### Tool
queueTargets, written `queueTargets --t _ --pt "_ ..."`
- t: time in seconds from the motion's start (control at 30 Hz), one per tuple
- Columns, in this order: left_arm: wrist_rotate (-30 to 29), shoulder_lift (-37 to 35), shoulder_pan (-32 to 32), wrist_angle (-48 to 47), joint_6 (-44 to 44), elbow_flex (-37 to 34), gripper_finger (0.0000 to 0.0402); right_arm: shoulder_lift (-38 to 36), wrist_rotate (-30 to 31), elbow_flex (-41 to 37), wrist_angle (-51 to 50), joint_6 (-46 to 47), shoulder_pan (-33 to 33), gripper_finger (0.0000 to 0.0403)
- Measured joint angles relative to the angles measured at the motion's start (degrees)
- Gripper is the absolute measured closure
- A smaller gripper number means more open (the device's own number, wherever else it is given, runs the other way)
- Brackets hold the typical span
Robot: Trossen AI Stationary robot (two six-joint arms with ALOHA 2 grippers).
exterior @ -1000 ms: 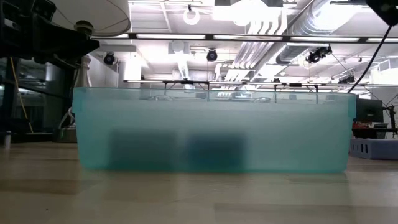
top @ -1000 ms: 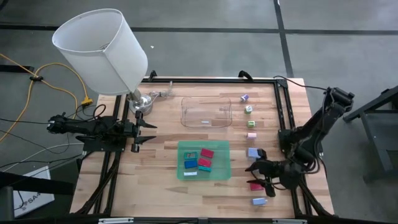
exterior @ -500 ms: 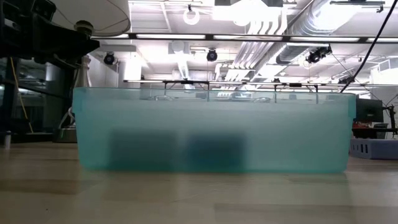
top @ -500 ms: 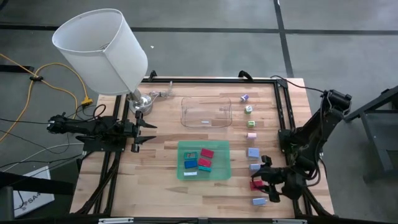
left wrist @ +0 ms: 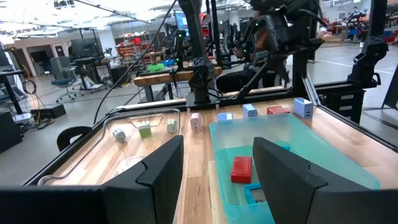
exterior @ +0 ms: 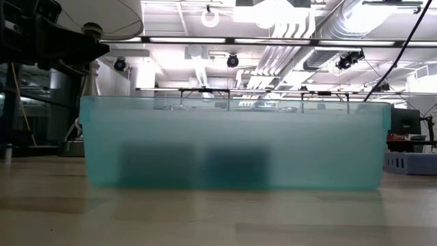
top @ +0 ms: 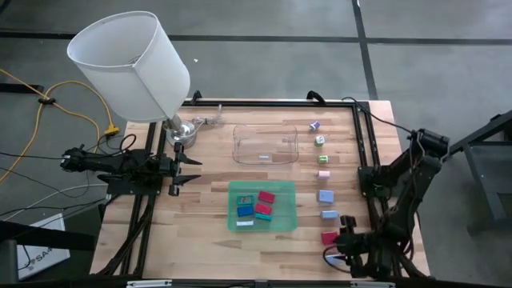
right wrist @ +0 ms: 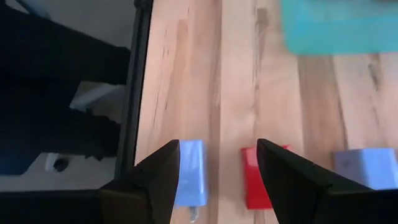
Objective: Pick & Place Office items
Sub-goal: Put the bottom purple charger adapter into transparent bin
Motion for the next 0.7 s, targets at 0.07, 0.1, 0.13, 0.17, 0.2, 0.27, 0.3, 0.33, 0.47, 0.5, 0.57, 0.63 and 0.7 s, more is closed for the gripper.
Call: queueTargets --t 0.07,0.1,0.13,0.17,0.2,0.27,0.3,0.33,0.47,0.5,0.57,0.63,0.7 --pt "0.01 0.01 0.01 0.0 0.0 -0.01 0.0215 1.85 -1.09 1.54 -0.73 0.99 0.35 0.0201" --pt "0.01 0.02 0.0 0.0 0.0 -0.01 0.0215 2.72 -1.66 2.23 -1.03 1.42 0.4 0.0201" --pt "0.01 0.01 0.01 0.0 0.0 -0.01 0.0215 3.65 -2.37 2.89 -1.42 1.77 0.4 0.0201" --pt "0.01 0.01 -0.01 0.0 0.0 -0.01 0.0215 4.53 -3.1 3.43 -1.8 2.37 0.4 0.0201" --pt "0.0 0.02 -0.01 0.0 0.0 -0.01 0.0215 5.29 -3.77 3.88 -2.19 2.77 0.4 0.0201" --pt "0.0 0.01 0.0 0.0 0.0 -0.01 0.0215 6.59 -4.3 4.66 -2.79 3.23 0.4 0.0201" --pt "0.01 0.02 0.01 0.0 0.0 -0.01 0.0215 7.07 -4.31 4.86 -2.85 3.8 0.4 0.0201" --pt "0.01 0.0 0.0 0.0 0.0 -0.01 0.0215 7.41 -4.39 4.92 -2.84 4.42 0.4 0.0201" --pt "0.01 0.01 0.0 0.02 0.0 -0.01 0.0215 9.12 -6.52 4.92 -2.65 6.61 0.26 0.0201" --pt "-0.01 0.02 -0.01 0.0 0.0 -0.01 0.0215 9.48 -6.91 4.92 -2.49 6.94 0.2 0.0201" --pt "0.01 0.0 0.01 0.02 0.0 -0.01 0.0215 9.96 -6.98 4.92 -1.68 7.34 0.19 0.0201" --pt "0.01 0.02 0.0 0.01 0.0 -0.01 0.0215 10.14 -7.13 4.92 -1.13 7.54 0.19 0.0201" --pt "0.01 0.0 0.0 0.02 0.0 -0.01 0.0215 10.14 -7.27 4.92 -0.68 8.32 0.14 0.0201"
